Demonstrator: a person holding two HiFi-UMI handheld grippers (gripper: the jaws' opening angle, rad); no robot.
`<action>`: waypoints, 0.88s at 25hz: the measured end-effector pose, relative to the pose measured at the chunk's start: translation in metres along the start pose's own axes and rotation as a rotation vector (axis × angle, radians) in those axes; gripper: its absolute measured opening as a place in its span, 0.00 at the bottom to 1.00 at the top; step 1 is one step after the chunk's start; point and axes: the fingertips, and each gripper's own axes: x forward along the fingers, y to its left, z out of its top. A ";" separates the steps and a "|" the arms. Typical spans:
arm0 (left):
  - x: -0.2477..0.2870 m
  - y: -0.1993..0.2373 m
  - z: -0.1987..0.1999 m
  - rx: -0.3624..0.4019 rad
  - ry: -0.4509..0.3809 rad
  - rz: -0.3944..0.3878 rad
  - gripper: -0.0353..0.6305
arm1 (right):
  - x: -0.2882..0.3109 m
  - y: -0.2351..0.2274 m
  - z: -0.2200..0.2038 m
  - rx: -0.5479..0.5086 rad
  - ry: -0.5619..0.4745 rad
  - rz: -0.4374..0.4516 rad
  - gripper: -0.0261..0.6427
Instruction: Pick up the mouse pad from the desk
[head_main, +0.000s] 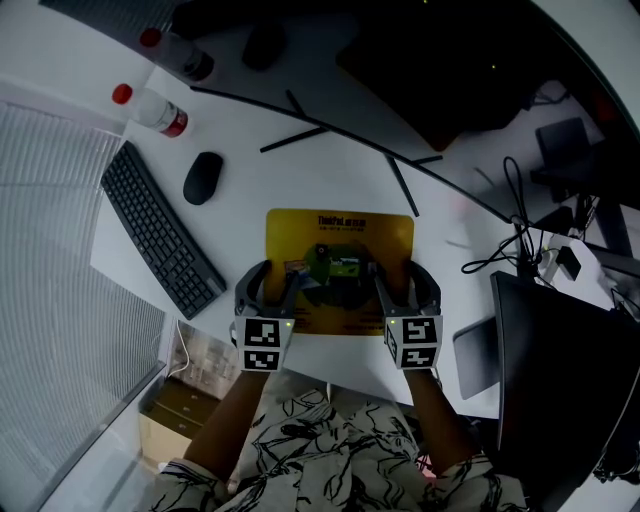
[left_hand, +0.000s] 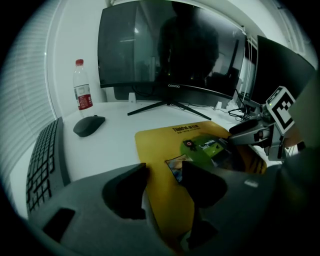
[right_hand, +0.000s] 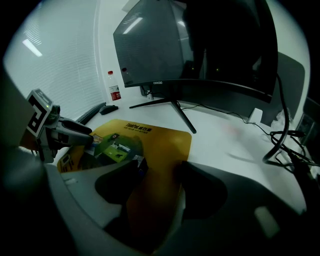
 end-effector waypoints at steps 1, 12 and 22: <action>0.000 -0.003 0.000 0.003 0.001 -0.003 0.38 | 0.000 0.002 0.000 -0.002 0.001 0.003 0.43; -0.003 -0.019 0.004 0.006 -0.008 -0.015 0.18 | -0.003 0.020 0.006 0.005 -0.017 0.060 0.18; -0.032 -0.027 0.043 0.010 -0.127 -0.028 0.17 | -0.031 0.022 0.040 0.023 -0.118 0.107 0.15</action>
